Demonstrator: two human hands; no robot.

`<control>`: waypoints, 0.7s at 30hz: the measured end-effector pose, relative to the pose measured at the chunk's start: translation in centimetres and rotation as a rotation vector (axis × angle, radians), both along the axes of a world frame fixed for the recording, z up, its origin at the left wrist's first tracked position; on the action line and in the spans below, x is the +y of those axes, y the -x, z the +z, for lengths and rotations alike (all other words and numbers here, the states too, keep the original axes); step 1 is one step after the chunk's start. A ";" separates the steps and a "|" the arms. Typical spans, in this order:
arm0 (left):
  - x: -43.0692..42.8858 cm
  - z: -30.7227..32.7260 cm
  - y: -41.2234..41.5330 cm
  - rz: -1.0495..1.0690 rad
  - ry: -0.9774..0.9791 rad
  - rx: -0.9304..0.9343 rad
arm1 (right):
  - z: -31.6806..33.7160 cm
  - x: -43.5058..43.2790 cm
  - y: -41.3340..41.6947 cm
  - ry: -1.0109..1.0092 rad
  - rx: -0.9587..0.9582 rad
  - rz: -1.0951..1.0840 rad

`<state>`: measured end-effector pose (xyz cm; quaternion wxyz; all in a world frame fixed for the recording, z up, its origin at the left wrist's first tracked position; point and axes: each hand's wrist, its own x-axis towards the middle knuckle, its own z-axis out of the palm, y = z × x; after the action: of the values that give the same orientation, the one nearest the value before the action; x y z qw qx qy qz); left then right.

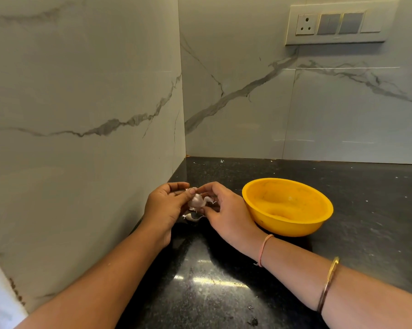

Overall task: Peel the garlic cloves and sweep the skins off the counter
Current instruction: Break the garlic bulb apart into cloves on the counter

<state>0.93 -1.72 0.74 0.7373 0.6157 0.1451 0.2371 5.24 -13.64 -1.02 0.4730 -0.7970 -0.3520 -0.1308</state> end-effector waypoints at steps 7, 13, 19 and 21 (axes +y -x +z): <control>0.1 -0.1 -0.1 0.051 -0.050 -0.006 | 0.0 0.3 0.0 0.127 -0.135 -0.095; 0.0 0.2 0.1 0.028 0.013 0.023 | 0.3 0.3 0.2 0.124 -0.198 -0.097; 0.2 0.6 0.2 -0.009 0.219 0.051 | 0.1 0.3 -0.4 0.029 -0.037 -0.021; 0.3 0.5 0.1 0.023 0.170 0.039 | 0.2 0.2 -0.3 -0.020 0.017 0.011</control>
<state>0.81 -1.46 1.23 0.7811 0.5537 0.1862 0.2203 5.51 -13.39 -0.85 0.4848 -0.7913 -0.3510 -0.1249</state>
